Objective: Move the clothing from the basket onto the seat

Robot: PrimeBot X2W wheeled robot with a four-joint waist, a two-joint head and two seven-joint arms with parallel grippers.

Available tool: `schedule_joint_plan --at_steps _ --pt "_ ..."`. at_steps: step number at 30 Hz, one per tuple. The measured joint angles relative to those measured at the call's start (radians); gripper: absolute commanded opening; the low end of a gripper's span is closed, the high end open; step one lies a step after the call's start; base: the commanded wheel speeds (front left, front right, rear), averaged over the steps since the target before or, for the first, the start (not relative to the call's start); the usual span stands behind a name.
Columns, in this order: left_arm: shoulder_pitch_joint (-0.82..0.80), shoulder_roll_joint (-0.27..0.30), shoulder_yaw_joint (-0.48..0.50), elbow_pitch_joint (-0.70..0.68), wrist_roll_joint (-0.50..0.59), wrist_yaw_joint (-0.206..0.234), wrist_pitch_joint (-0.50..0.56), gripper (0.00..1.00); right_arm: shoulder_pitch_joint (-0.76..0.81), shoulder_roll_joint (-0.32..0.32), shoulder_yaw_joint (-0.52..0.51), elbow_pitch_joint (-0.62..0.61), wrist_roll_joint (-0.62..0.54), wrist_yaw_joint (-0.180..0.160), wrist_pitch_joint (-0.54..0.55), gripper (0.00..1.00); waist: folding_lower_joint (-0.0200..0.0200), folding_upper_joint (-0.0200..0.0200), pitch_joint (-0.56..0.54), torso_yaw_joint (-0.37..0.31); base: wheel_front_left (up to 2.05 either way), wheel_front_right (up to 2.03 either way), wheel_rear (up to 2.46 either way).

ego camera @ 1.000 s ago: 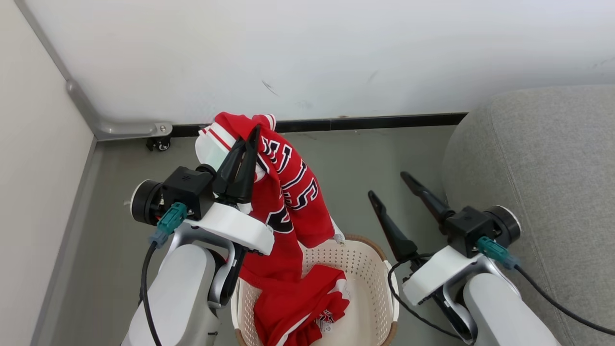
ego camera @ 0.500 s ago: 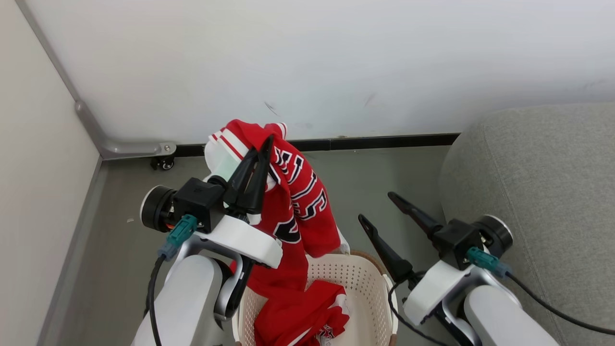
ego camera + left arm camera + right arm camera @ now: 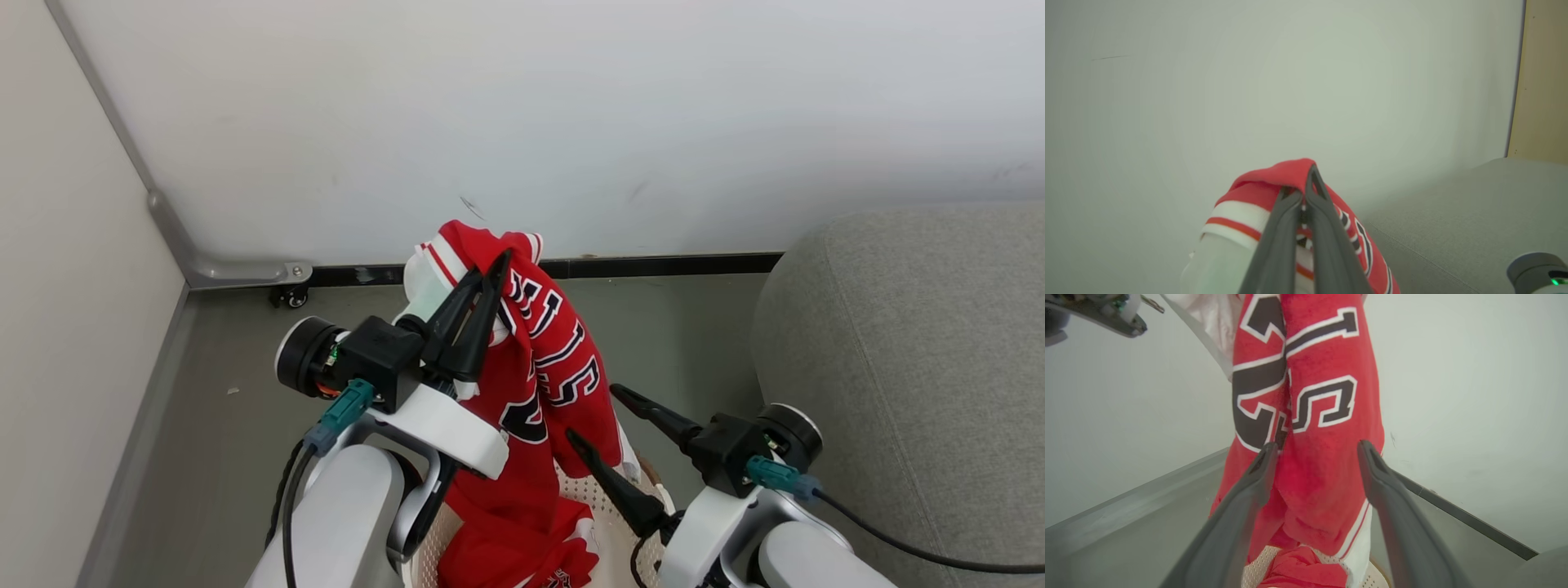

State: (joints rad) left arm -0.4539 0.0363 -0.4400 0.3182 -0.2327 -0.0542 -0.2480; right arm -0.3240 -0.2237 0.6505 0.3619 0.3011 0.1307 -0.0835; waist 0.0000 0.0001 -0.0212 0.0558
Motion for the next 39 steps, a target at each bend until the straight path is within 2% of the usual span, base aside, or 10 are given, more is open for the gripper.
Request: schedule_joint_plan --at_steps 8,30,31,32,33,34,35,39 --pt "0.001 0.0 -0.031 -0.011 0.0 -0.001 0.0 0.0 -0.011 -0.035 0.029 0.0 -0.005 0.0 0.002 1.0 0.0 0.0 -0.009 0.012 0.0 0.0 0.0" --pt "0.001 0.002 -0.098 -0.047 -0.024 -0.008 0.001 0.0 -0.176 -0.03 0.144 0.071 0.009 0.0 0.015 1.0 0.0 0.0 -0.002 0.048 0.0 0.0 0.0" --pt "0.001 0.002 -0.1 -0.05 -0.033 -0.008 0.001 0.0 -0.184 -0.026 0.168 0.082 0.012 0.0 0.015 0.78 0.0 0.0 0.0 0.05 0.0 0.0 0.0" --pt "0.001 0.002 -0.1 -0.051 -0.038 -0.008 0.001 0.0 -0.192 -0.023 0.175 0.089 0.014 0.0 0.015 0.47 0.0 0.0 0.001 0.05 0.0 0.0 0.0" --pt "0.001 0.002 -0.1 -0.051 -0.038 -0.008 0.001 0.0 -0.192 -0.023 0.175 0.089 0.014 0.0 0.015 0.33 0.0 0.0 0.001 0.05 0.0 0.0 0.0" --pt "0.001 0.002 -0.1 -0.051 -0.04 -0.008 0.001 0.0 -0.198 -0.023 0.181 0.091 0.016 0.0 0.015 0.08 0.0 0.0 0.002 0.05 0.0 0.0 0.0" --pt "0.001 0.003 -0.1 -0.051 -0.041 -0.007 0.001 0.0 -0.205 -0.023 0.194 0.093 0.017 0.0 0.015 0.0 0.0 0.0 0.004 0.05 0.0 0.0 0.0" --pt "0.001 0.003 -0.097 -0.045 -0.047 -0.003 0.001 0.0 -0.215 -0.021 0.213 0.099 0.032 0.0 0.012 0.0 0.0 0.0 0.009 0.048 0.0 0.0 0.0"
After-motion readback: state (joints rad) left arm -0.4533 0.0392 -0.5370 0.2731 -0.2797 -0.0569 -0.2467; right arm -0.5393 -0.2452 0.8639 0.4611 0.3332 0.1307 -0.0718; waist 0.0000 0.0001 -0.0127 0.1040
